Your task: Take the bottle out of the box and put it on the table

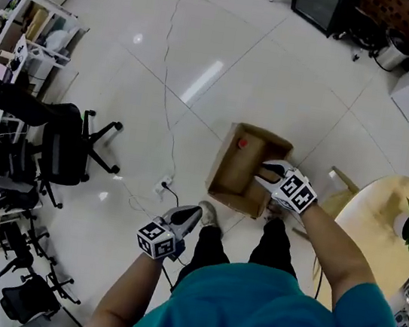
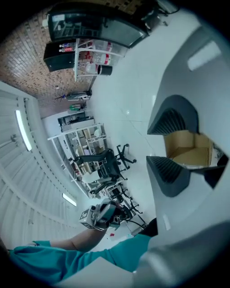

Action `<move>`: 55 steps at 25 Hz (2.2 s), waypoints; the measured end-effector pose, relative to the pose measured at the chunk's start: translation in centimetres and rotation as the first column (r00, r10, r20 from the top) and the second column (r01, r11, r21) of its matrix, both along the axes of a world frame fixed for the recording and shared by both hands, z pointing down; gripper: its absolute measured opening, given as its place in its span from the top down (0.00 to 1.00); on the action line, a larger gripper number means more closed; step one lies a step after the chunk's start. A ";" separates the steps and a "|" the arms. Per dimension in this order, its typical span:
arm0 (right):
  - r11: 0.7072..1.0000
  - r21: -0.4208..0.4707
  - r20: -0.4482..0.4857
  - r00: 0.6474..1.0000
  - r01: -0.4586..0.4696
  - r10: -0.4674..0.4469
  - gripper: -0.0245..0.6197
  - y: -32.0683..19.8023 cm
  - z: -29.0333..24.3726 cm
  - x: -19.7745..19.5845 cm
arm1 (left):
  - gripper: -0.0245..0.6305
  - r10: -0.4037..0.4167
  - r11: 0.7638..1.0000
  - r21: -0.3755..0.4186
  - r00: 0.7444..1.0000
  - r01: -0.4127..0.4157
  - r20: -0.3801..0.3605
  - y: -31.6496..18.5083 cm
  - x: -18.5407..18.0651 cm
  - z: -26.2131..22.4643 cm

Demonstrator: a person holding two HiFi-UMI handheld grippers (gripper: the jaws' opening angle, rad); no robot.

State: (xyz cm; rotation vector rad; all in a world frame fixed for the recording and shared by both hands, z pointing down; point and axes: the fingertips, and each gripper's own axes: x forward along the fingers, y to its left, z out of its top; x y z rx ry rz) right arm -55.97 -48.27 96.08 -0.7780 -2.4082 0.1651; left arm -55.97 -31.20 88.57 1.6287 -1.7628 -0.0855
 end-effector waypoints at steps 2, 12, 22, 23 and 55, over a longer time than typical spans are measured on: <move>1.000 0.030 -0.058 0.998 -0.008 0.010 0.72 -0.1 2.2 -1.4 | 0.96 0.027 1.000 0.009 0.999 -0.027 -0.029 -0.4 -1.1 1.3; 0.987 0.109 -0.252 0.957 -0.119 0.143 0.70 -2.0 30.2 -11.0 | 0.96 0.012 1.000 -0.015 0.994 -0.014 -0.112 -2.8 -9.4 21.1; 0.981 0.195 -0.363 0.928 -0.011 0.083 0.69 1.7 45.6 -17.6 | 0.96 0.003 1.000 -0.013 0.974 -0.007 -0.227 0.4 -12.8 33.3; 0.980 0.200 -0.372 0.925 -0.003 0.078 0.68 2.0 46.7 -17.9 | 0.96 0.000 1.000 -0.012 0.973 -0.003 -0.231 0.6 -13.1 33.8; 0.920 0.308 -0.516 0.855 0.244 -0.054 0.73 2.6 54.3 -17.2 | 0.96 0.103 0.994 0.052 0.976 -0.095 -0.194 -1.8 -11.9 36.3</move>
